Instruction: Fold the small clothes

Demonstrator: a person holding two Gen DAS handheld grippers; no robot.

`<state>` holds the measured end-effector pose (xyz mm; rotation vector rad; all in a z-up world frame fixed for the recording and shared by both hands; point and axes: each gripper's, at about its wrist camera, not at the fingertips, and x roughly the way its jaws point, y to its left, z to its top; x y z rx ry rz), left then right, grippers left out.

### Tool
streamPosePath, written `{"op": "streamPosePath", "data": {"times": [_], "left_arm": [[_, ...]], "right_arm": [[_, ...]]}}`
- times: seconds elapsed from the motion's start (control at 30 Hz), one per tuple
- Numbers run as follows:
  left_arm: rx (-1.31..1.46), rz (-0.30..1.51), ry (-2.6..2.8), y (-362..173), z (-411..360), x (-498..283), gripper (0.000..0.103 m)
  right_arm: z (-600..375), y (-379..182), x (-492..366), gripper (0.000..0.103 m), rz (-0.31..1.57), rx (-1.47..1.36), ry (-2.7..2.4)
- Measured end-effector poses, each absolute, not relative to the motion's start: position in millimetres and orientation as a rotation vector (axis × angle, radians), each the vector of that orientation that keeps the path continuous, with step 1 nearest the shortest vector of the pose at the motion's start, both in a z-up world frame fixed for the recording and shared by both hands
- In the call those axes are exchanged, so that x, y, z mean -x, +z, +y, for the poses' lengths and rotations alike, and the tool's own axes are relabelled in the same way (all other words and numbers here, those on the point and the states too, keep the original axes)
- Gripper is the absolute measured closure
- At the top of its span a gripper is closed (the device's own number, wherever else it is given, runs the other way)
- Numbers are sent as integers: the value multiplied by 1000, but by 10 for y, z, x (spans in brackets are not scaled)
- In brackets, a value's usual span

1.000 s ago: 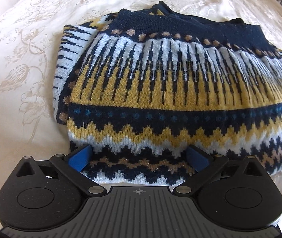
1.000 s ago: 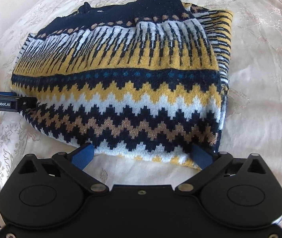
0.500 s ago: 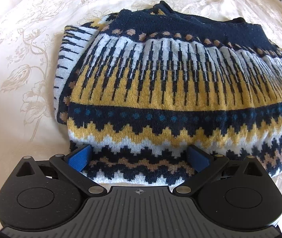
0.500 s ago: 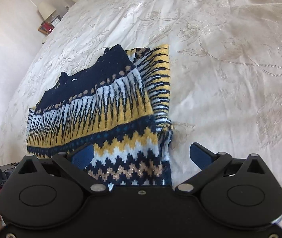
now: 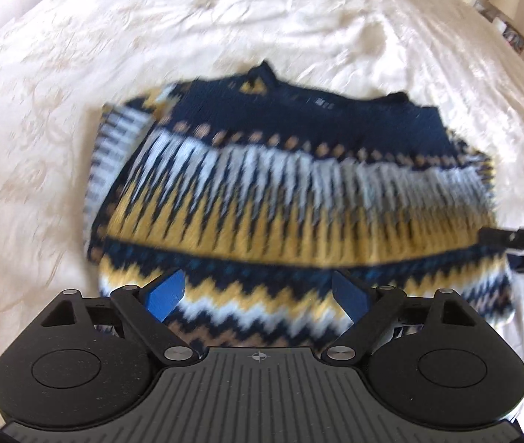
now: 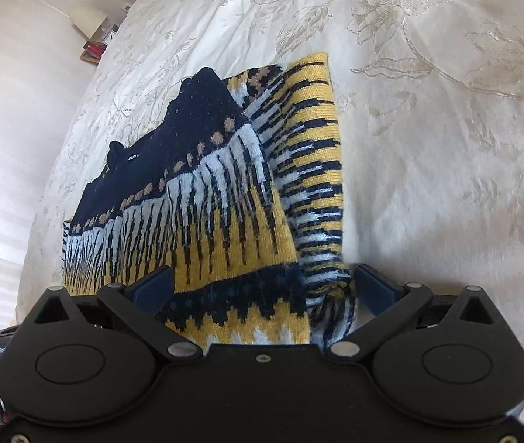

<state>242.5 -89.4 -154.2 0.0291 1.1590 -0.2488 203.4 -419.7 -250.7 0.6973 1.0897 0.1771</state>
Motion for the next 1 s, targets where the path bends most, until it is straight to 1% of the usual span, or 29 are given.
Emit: {"op": "streamPosePath", "data": {"times": [0.13, 0.37, 0.47, 0.57, 0.9, 1.0], "left_arm": [[-32, 1159, -248, -1585, -1132, -2703, 16], [-111, 1235, -217, -1937, -1493, -3045, 16], [-150, 1258, -201, -2087, -1547, -3111, 9], [-170, 1269, -184, -2187, -1608, -3174, 0], [-166, 1272, -179, -2278, -1608, -3242, 0], [-165, 1272, -180, -2283, -1602, -3249, 0]], "right_arm": [[-4280, -2537, -2001, 0, 1073, -737, 216], [-4344, -2571, -1968, 0, 1046, -771, 254], [-4363, -2584, -1967, 0, 1042, -786, 261], [-4415, -2605, -1969, 0, 1041, -817, 270], [-4478, -2702, -2173, 0, 1033, -968, 330], [-4380, -2698, -2284, 0, 1046, -967, 337]]}}
